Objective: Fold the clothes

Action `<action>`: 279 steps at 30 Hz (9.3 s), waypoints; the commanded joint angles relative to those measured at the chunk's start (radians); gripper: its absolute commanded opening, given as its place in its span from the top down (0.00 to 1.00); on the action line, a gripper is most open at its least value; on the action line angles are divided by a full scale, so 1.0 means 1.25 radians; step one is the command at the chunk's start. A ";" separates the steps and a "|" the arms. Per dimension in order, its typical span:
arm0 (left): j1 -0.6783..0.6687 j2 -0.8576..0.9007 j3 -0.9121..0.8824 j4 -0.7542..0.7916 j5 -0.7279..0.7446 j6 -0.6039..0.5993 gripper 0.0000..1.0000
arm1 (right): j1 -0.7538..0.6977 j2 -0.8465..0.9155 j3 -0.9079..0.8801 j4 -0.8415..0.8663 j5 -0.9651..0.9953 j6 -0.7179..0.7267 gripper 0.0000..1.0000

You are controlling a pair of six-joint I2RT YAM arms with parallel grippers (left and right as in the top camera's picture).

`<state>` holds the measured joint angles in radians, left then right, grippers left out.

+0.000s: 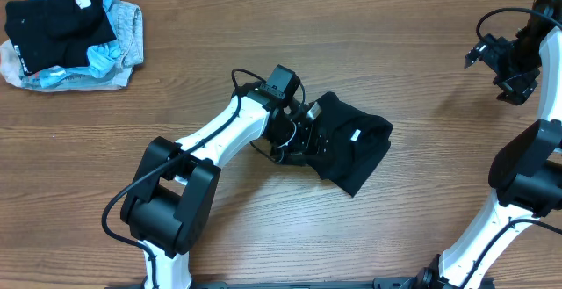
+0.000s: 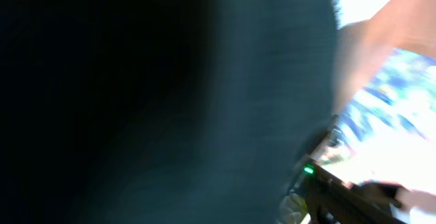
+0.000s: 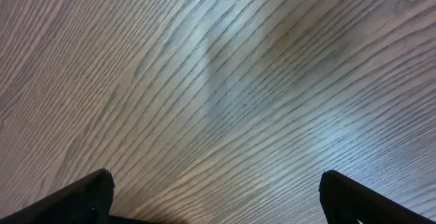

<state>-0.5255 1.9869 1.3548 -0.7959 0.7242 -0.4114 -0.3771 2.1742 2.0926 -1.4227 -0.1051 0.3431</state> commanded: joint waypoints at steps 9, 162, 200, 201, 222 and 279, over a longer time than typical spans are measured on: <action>-0.088 -0.015 0.016 0.099 -0.156 -0.101 0.12 | 0.002 -0.013 0.017 0.003 -0.004 0.000 0.00; 0.089 -0.167 0.186 -0.287 -0.376 0.165 0.00 | 0.432 -0.512 -1.137 0.884 -0.405 0.446 0.15; 0.089 -0.167 0.186 -0.287 -0.376 0.165 0.00 | 0.427 -0.512 -0.804 0.408 -0.069 0.149 0.96; 0.089 -0.167 0.186 -0.287 -0.377 0.165 0.00 | 0.425 -0.512 -0.798 0.396 -0.068 0.129 0.96; 0.089 -0.167 0.186 -0.288 -0.378 0.165 0.00 | 0.333 -0.512 -0.798 0.257 0.377 0.154 0.42; 0.089 -0.167 0.186 -0.288 -0.378 0.169 0.00 | 0.088 -0.382 -0.805 0.487 -0.026 -0.132 0.96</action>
<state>-0.4171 1.8072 1.5707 -1.1561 0.2569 -0.2279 -0.2592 1.6932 1.0534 -0.7929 -0.2409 0.0959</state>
